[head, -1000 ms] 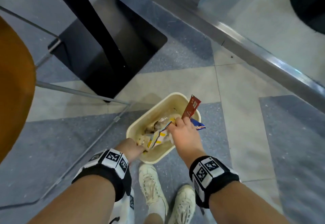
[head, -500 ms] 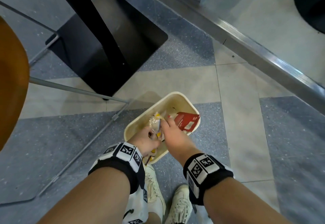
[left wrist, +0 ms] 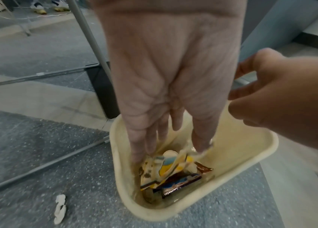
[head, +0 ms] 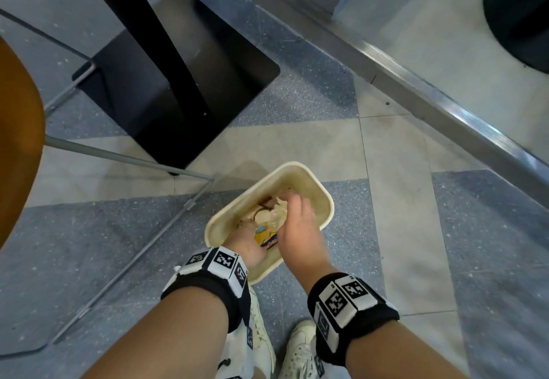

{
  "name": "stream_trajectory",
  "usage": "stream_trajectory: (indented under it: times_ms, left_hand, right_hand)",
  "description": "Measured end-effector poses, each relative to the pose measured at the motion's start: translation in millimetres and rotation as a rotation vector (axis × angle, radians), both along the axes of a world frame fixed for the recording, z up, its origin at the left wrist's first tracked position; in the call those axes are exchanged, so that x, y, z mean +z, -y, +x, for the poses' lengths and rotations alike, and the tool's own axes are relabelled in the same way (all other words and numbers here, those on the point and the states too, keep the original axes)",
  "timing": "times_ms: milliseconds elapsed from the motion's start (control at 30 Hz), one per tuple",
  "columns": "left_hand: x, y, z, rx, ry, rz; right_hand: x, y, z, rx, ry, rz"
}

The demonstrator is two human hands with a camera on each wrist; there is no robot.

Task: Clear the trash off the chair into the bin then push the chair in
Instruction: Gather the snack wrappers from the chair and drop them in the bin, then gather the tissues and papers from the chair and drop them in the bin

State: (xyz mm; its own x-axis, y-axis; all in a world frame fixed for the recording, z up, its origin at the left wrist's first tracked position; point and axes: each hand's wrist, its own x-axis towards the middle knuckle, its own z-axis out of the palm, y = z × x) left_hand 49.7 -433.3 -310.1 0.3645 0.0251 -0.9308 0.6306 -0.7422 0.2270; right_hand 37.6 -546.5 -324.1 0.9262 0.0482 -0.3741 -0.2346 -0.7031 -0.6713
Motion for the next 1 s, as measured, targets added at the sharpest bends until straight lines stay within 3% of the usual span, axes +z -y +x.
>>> stream_trajectory:
  times_ms: [100,267,600,767,867,1000]
  left_hand:
    - [17,-8,-8,0.023,0.033,-0.004]
    - [87,-56,-19,0.167,0.016,0.041]
    - [246,-196,-46,0.601,0.372,0.169]
    - [274,-296,-96,0.809,0.46,0.32]
    - [275,-352,-117,0.877,0.444,0.394]
    - [272,-404,-114,0.897,0.5,0.39]
  right_hand:
    - [15,5,-3,0.085,-0.124,-0.101]
    - [70,-13,-5,0.426,-0.321,-0.301]
    - [247,-178,-10,0.737,0.082,-0.181]
    - [271,-274,-43,0.842,0.087,-0.229]
    - [274,-324,-68,0.794,0.162,-0.197]
    - [277,-386,-77,0.74,0.075,-0.277]
